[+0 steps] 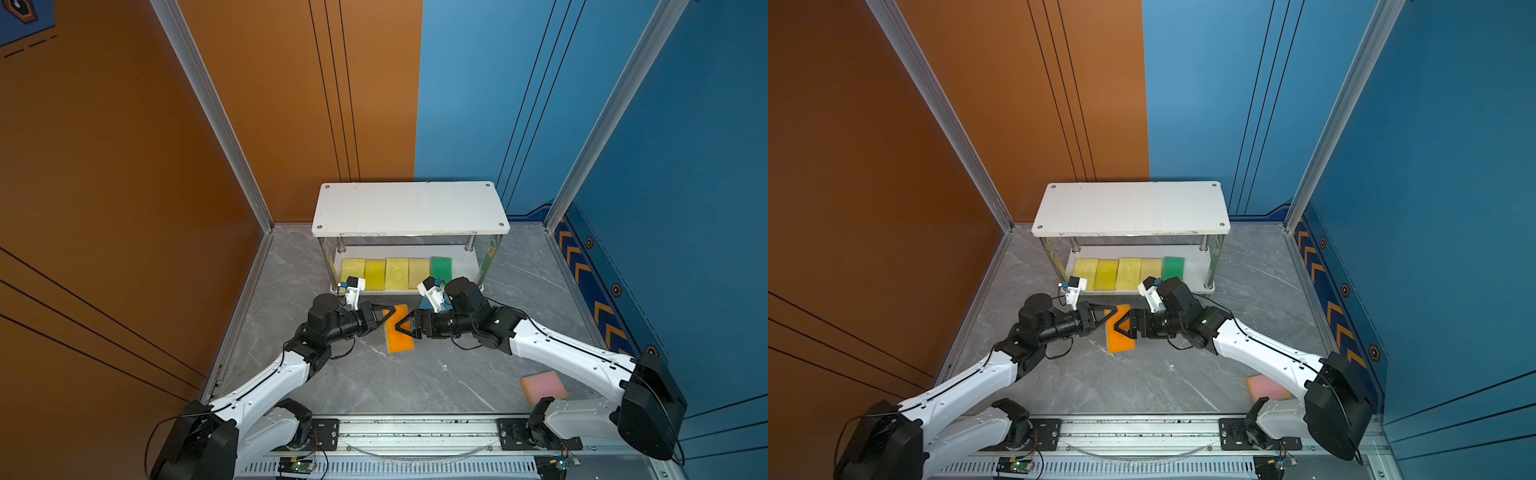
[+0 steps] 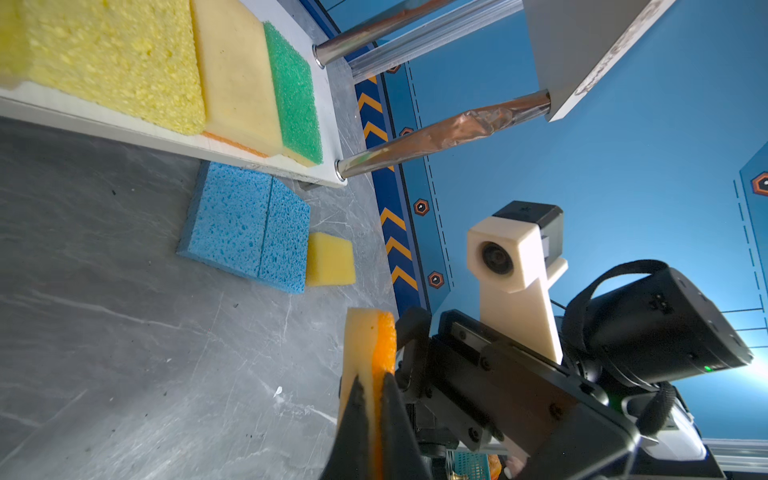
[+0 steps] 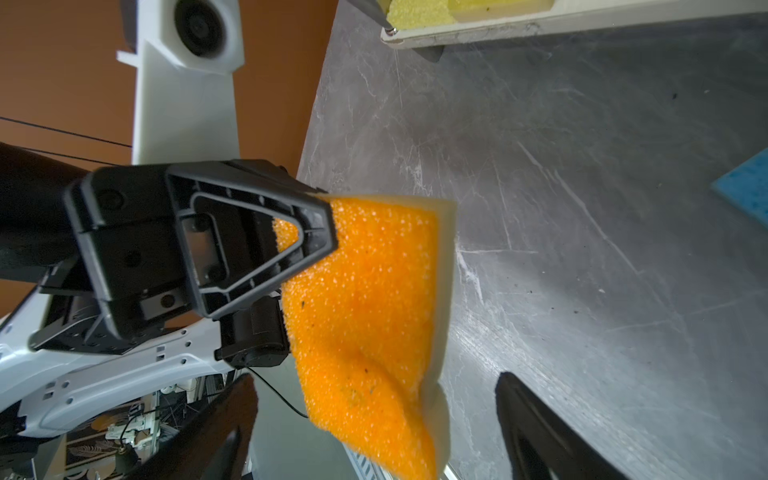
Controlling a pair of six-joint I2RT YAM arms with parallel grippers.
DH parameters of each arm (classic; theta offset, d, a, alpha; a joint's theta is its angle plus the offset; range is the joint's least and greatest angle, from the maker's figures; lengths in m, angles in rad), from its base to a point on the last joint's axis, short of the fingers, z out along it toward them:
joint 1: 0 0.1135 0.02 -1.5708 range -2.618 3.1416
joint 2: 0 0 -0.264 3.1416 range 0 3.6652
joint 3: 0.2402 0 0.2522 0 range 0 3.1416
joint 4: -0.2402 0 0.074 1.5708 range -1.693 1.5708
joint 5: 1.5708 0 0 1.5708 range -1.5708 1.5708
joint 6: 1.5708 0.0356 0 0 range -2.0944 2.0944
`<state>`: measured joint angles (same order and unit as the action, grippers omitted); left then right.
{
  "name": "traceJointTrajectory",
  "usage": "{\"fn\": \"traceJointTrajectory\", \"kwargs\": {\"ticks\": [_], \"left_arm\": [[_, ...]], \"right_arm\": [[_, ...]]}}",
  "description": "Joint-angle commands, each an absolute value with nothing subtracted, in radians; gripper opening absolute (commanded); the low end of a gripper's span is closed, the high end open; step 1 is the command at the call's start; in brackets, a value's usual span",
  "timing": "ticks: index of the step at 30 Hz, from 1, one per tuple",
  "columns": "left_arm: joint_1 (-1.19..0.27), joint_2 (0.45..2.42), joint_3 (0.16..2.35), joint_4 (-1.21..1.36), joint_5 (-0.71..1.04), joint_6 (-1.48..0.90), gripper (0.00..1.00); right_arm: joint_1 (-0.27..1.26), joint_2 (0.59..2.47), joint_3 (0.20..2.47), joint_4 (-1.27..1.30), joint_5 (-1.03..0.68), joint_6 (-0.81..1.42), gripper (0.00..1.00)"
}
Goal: Place and organize the cleaning sponges onto the shelf
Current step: 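Raise the orange sponge upright toward the shelf while the left gripper hovers nearby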
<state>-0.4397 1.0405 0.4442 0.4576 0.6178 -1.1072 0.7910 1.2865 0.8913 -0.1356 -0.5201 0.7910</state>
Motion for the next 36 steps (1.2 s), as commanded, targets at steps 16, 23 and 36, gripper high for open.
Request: {"fn": "traceJointTrajectory", "kwargs": {"ticks": [16,23,36], "left_arm": [[-0.365,1.028,0.436,0.59,0.623,-1.284,0.0],[-0.357,1.023,0.432,0.591,0.625,-1.284,0.0],[-0.322,0.992,0.404,0.59,0.645,-1.291,0.02]], "right_arm": [[0.82,1.286,0.849,-0.016,-0.548,0.85,0.6],[0.839,1.322,0.879,-0.003,-0.55,0.85,0.42],[0.853,1.297,0.882,-0.044,-0.491,0.835,0.16]]}}
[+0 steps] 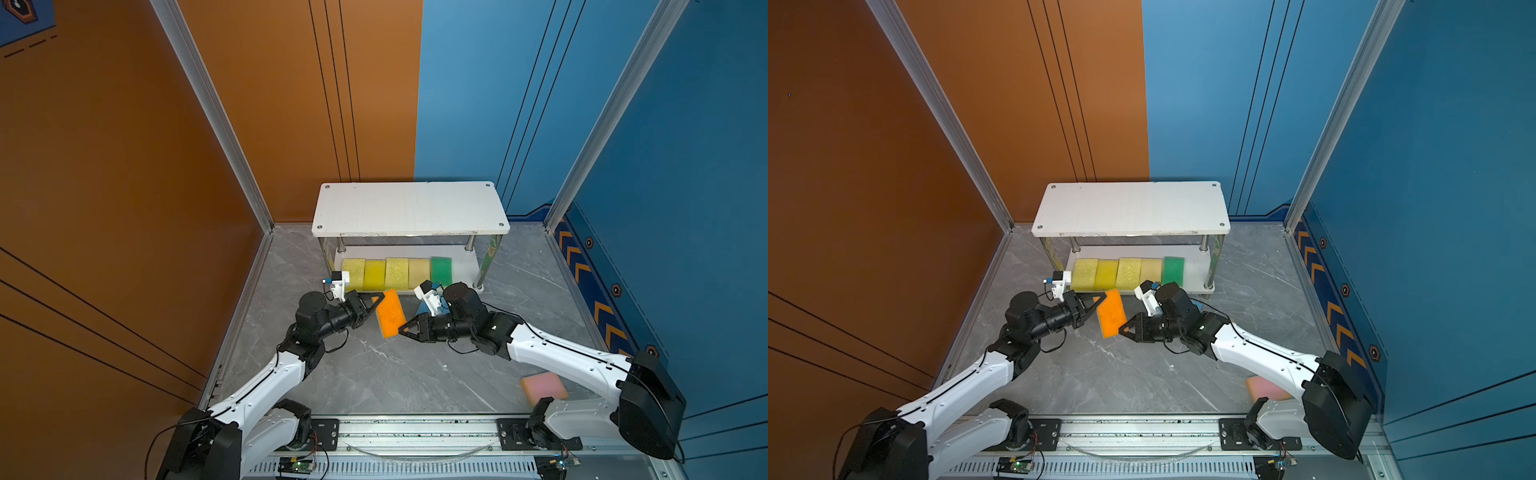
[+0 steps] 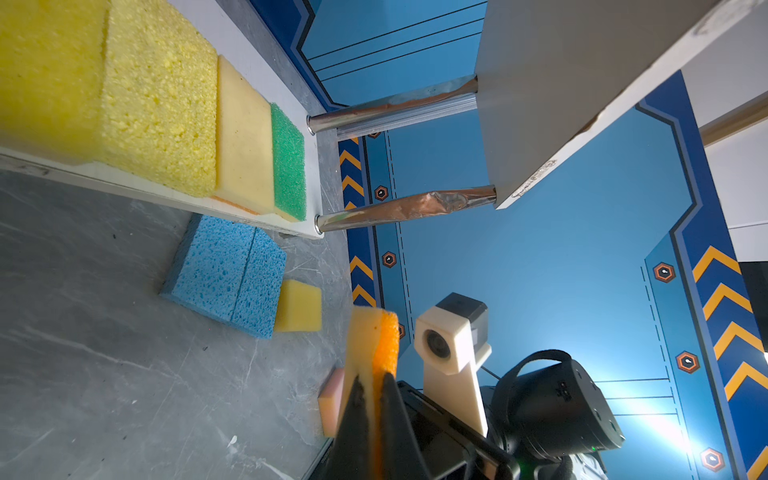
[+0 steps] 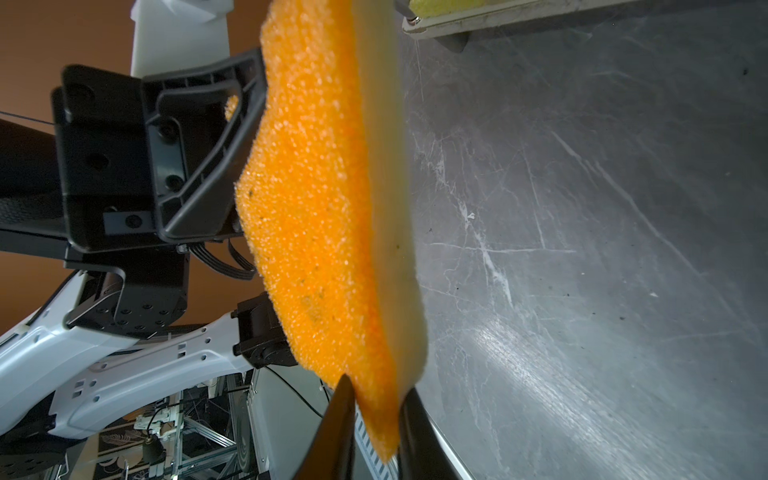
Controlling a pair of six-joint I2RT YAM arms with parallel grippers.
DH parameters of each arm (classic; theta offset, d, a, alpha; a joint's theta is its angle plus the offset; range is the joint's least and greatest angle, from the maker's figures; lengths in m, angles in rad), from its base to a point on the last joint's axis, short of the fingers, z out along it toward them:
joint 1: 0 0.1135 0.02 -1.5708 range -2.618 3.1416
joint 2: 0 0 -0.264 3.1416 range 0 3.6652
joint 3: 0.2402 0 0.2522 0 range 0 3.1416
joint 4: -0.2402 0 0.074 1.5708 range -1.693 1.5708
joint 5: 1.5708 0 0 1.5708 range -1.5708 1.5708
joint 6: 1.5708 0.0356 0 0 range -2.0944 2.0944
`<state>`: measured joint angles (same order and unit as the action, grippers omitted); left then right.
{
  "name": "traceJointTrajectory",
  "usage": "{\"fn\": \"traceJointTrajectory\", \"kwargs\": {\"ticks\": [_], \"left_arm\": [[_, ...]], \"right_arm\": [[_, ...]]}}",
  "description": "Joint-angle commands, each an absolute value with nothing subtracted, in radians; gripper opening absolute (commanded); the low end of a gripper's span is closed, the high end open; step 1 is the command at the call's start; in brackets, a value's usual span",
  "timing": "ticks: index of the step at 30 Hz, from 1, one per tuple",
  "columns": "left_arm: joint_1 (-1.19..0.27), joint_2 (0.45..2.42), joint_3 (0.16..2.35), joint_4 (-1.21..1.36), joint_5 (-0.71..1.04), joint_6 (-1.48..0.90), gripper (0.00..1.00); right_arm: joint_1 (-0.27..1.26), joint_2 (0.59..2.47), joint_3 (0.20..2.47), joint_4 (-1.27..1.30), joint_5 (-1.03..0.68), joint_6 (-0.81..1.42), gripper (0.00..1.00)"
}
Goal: Place and organize the cleaning sponges onto the shelf
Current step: 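Raise the orange sponge upright toward the shelf while the left gripper hovers nearby, then carry the orange sponge up onto the shelf's top surface while the left gripper draws back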
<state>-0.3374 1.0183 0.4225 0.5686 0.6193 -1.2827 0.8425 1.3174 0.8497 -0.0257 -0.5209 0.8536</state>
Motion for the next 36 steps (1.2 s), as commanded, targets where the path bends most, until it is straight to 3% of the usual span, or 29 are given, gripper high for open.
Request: {"fn": "traceJointTrajectory", "kwargs": {"ticks": [1,9,12,17,25,36], "left_arm": [[-0.315,0.985,0.399,0.589,0.648,-1.293,0.06],[-0.265,0.928,0.38,0.586,0.686,-1.312,0.4],[-0.243,0.903,0.388,0.554,0.709,-1.303,0.6],[-0.176,0.798,0.415,0.387,0.73,-1.235,0.76],[-0.112,0.562,0.515,-0.288,0.56,-0.919,0.83],[-0.104,0.553,0.499,-0.358,0.575,-0.879,0.85]], "right_arm": [[0.856,1.295,0.887,-0.051,-0.484,0.832,0.15],[0.862,1.272,0.913,-0.112,-0.434,0.813,0.08],[0.862,1.257,0.915,-0.135,-0.408,0.81,0.07],[0.867,1.223,0.954,-0.196,-0.358,0.798,0.05],[0.953,1.246,1.197,-0.325,-0.28,0.753,0.05],[0.913,1.565,1.766,-0.462,-0.252,0.786,0.08]]}}
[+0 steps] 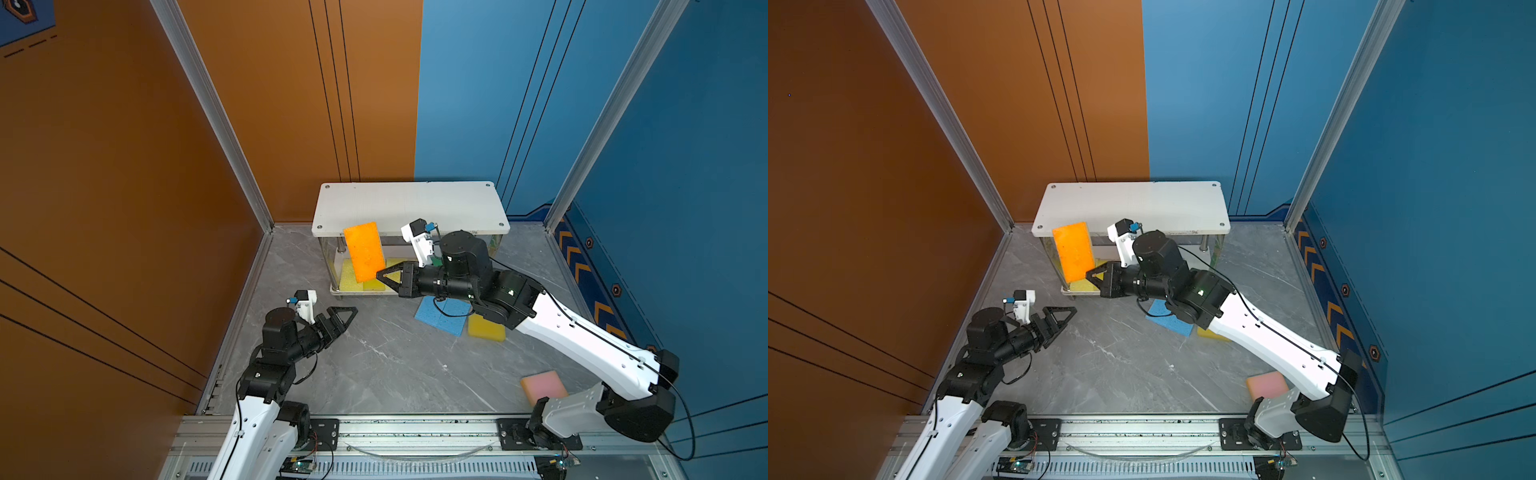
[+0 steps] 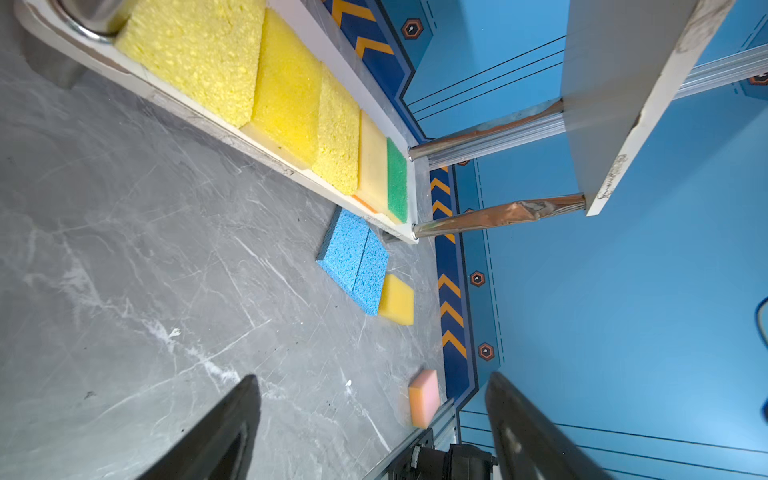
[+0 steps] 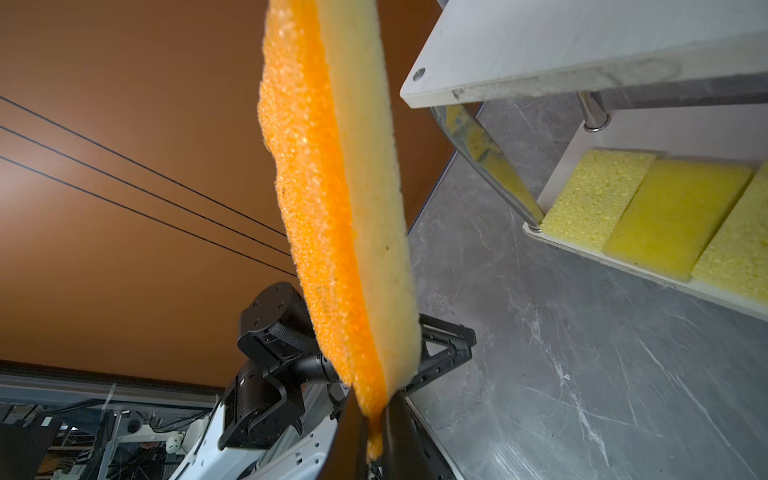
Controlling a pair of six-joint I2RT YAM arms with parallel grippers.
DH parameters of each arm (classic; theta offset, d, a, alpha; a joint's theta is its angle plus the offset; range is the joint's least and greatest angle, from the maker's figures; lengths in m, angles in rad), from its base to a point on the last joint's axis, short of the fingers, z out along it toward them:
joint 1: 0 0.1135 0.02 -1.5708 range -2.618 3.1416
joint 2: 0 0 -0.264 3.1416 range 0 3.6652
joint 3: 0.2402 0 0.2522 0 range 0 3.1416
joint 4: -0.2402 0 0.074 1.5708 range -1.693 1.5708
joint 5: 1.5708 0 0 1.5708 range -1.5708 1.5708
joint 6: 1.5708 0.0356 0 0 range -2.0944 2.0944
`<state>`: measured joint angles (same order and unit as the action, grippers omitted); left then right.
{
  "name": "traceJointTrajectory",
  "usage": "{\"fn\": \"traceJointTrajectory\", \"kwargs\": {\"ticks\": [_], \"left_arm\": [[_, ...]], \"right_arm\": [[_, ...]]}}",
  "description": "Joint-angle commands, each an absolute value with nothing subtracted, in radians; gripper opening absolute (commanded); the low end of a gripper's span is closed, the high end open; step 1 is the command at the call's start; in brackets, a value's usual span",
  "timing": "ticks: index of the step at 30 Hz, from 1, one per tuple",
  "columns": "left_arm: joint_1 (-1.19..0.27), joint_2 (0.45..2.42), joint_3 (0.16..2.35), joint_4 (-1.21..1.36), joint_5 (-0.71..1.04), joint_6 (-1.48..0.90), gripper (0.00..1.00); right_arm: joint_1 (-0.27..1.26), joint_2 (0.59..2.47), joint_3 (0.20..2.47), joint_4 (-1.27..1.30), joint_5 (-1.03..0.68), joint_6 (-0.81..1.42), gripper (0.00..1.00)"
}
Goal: Place and organize the cleaning sponges onto the shelf
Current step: 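Carry the orange sponge up onto the shelf's top surface while the left gripper draws back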
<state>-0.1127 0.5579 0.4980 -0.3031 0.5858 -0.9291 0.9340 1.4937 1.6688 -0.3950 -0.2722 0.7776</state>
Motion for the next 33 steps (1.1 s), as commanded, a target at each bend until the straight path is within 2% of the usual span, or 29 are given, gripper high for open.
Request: {"fn": "traceJointTrajectory", "kwargs": {"ticks": [1,11,14,15,16,22,24,27,30,33], "left_arm": [[-0.104,0.55,0.497,-0.363,0.579,-0.875,0.85],[-0.097,0.544,0.469,-0.396,0.608,-0.829,0.85],[-0.089,0.552,0.465,-0.396,0.624,-0.817,0.85],[-0.084,0.555,0.464,-0.397,0.631,-0.813,0.9],[-0.079,0.559,0.464,-0.397,0.639,-0.809,0.9],[-0.037,0.579,0.466,-0.397,0.693,-0.795,0.9],[-0.026,0.582,0.469,-0.396,0.706,-0.794,0.9],[-0.012,0.584,0.47,-0.396,0.72,-0.795,0.91],[-0.005,0.585,0.47,-0.394,0.727,-0.795,0.91],[-0.002,0.585,0.469,-0.397,0.731,-0.795,0.91]], "right_arm": [[0.908,1.612,1.842,-0.468,-0.263,0.787,0.08],[0.844,2.038,2.35,-0.503,-0.357,0.887,0.07],[0.838,2.13,2.442,-0.503,-0.362,0.921,0.07],[0.839,2.148,2.462,-0.503,-0.363,0.927,0.07],[0.839,2.164,2.482,-0.5,-0.363,0.935,0.07],[0.833,2.2,2.496,-0.474,-0.364,0.971,0.08],[0.836,2.201,2.496,-0.471,-0.358,0.972,0.15],[0.838,2.2,2.497,-0.466,-0.354,0.973,0.34],[0.839,2.196,2.496,-0.465,-0.351,0.973,0.47],[0.84,2.194,2.494,-0.465,-0.353,0.971,0.48]]}}
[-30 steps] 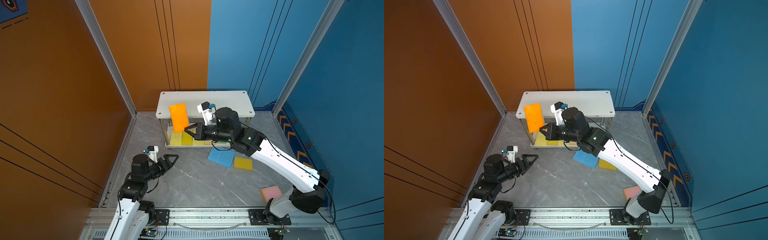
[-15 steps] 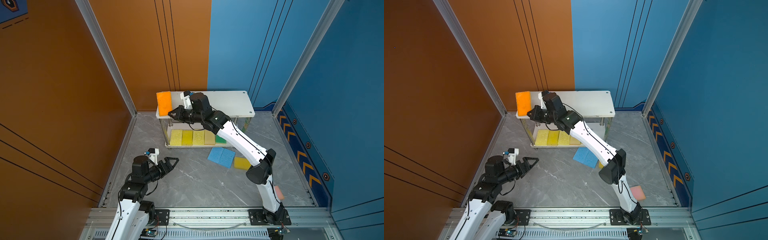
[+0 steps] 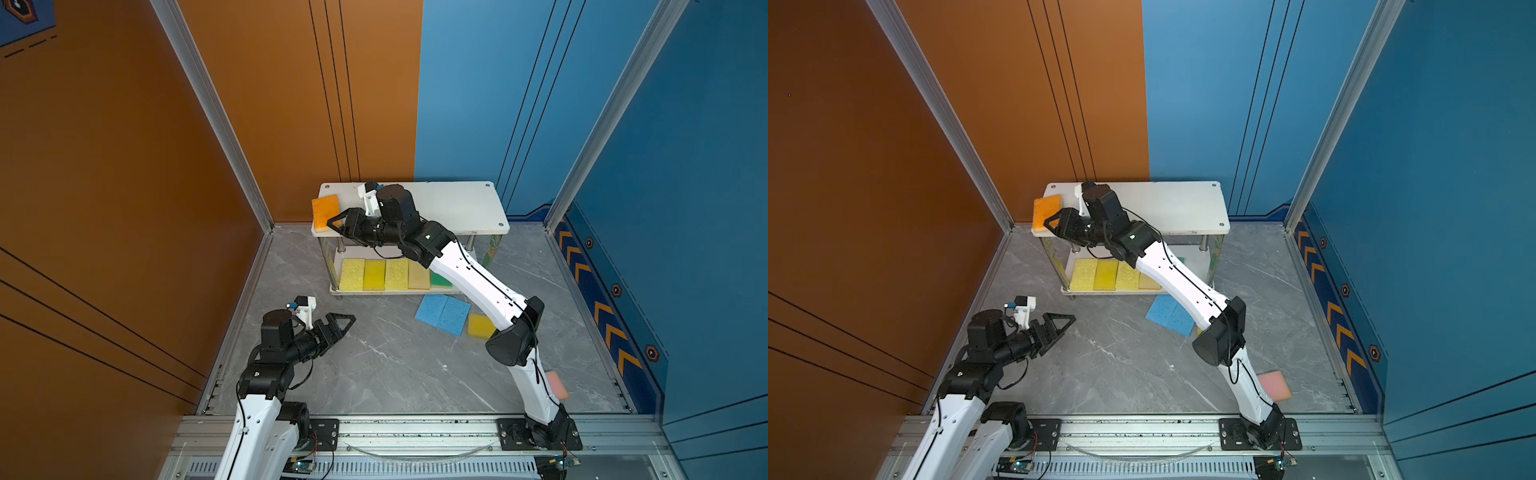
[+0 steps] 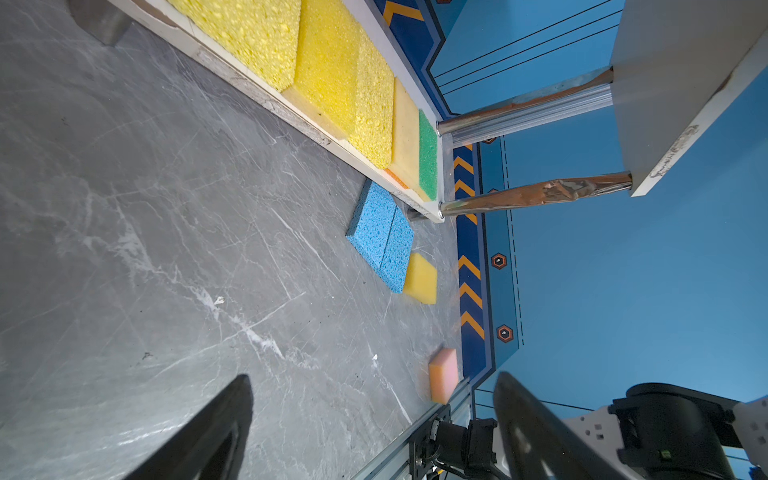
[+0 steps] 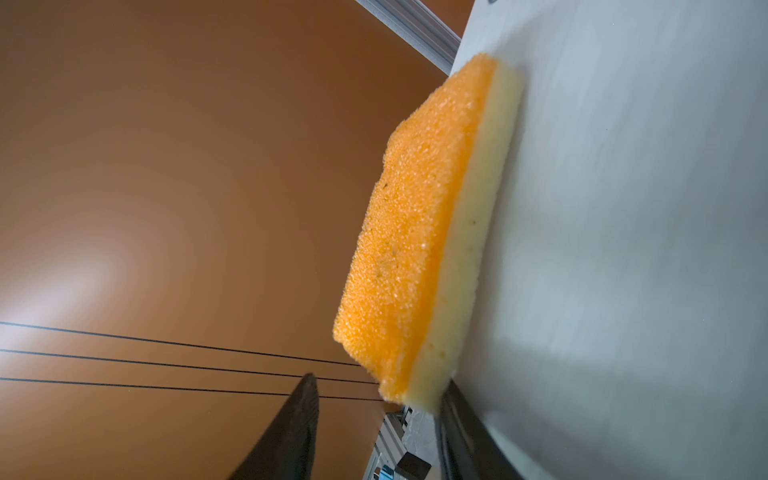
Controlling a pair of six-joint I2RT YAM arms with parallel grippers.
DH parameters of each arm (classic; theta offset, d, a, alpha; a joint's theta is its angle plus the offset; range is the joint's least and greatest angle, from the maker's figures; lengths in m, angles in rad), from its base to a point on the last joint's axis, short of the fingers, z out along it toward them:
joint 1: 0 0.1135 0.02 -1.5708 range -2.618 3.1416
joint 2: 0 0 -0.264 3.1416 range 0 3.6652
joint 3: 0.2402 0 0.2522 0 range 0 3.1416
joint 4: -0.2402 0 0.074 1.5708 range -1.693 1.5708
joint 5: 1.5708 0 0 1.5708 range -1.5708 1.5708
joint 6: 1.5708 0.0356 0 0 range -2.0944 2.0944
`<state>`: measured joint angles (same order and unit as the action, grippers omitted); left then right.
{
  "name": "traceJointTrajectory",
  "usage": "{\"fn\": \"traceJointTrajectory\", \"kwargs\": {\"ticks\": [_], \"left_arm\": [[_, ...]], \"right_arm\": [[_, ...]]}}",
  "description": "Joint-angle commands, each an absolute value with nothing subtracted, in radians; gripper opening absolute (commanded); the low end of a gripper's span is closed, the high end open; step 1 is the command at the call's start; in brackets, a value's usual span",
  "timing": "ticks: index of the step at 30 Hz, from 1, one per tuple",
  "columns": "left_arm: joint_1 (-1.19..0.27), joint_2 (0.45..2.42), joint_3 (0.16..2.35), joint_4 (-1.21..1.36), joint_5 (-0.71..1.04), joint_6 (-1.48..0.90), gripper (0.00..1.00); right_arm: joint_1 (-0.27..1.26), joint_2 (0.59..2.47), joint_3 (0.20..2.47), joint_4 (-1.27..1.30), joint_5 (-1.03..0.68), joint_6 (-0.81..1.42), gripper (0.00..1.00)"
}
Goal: Place and organize the cleaning sponges onto the shelf
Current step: 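Carry the orange sponge up onto the shelf's top surface while the left gripper draws back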
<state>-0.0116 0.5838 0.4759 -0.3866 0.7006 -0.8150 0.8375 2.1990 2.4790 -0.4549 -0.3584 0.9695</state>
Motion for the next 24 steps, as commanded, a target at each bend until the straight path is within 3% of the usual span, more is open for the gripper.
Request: {"fn": "traceJointTrajectory", "kwargs": {"ticks": [1,8,15,24], "left_arm": [[-0.002,0.584,0.47,-0.395,0.731,-0.795,0.91],[0.043,0.585,0.512,-0.377,0.72,-0.811,0.91],[0.128,0.64,0.632,-0.29,0.64,-0.852,0.91],[0.232,0.732,0.828,-0.3,0.5,-0.804,0.91]], "right_arm": [[0.841,2.191,2.493,-0.465,-0.352,0.97,0.49],[0.867,2.093,2.367,-0.465,-0.322,0.922,0.51],[0.874,1.895,2.125,-0.447,-0.264,0.88,0.61],[0.839,1.834,2.083,-0.448,-0.294,0.815,0.62]]}}
